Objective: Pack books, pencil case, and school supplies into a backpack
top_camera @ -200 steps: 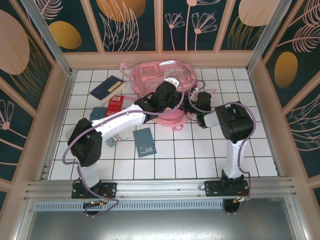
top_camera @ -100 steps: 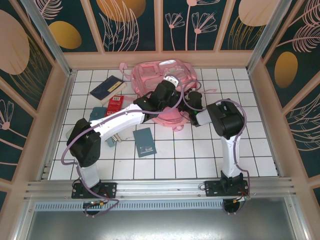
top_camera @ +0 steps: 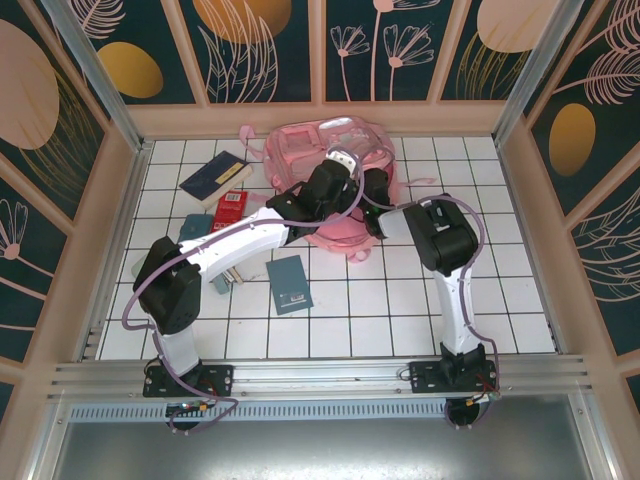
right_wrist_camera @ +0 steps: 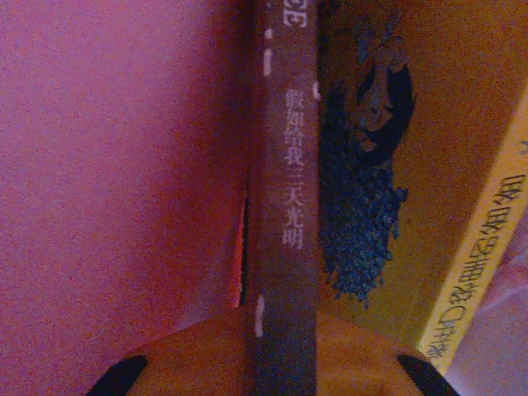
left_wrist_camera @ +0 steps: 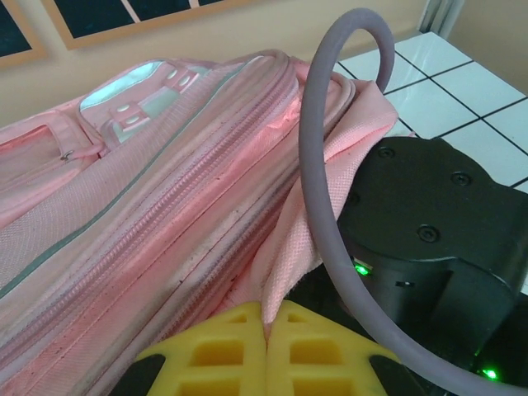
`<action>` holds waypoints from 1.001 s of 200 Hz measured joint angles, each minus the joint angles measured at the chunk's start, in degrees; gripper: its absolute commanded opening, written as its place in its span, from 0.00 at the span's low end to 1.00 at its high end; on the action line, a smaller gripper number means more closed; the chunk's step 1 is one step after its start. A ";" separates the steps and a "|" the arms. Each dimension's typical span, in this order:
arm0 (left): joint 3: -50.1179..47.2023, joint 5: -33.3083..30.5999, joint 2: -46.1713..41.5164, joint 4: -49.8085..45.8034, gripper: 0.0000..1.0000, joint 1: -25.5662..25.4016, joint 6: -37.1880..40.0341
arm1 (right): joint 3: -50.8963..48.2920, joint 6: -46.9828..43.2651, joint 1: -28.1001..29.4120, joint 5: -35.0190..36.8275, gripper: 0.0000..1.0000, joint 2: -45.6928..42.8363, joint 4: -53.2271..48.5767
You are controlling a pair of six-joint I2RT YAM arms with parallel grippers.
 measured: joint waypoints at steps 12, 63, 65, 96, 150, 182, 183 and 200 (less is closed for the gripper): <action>0.00 0.07 0.00 0.17 0.00 0.07 -0.11 | 0.17 -0.66 -0.02 0.42 0.41 0.15 -0.24; 0.00 -0.37 0.00 0.15 0.00 -0.07 -0.09 | -4.28 -5.92 -0.04 0.55 0.62 -2.29 -2.64; 0.00 -0.39 0.00 0.15 0.00 -0.11 -0.09 | -4.55 -6.10 -0.04 0.52 0.62 -2.51 -2.80; 0.00 -1.40 0.00 0.17 0.00 -0.46 -0.07 | -11.54 -10.16 -0.15 0.44 0.67 -10.40 -6.19; -0.13 -2.73 0.00 0.20 0.00 -0.55 -0.09 | -27.85 -13.75 -1.42 0.31 0.69 -25.18 -7.13; -1.07 -2.73 0.00 0.24 0.03 -0.68 -0.52 | -37.75 -16.48 -1.42 0.13 0.69 -36.57 -7.61; -1.16 -2.73 0.00 0.24 0.03 -0.68 -0.59 | -37.99 -16.61 -1.40 0.15 0.69 -36.92 -7.63; -2.16 -2.54 0.00 0.31 0.06 -0.87 -1.42 | -43.25 -18.99 -1.11 1.03 0.73 -45.18 -8.70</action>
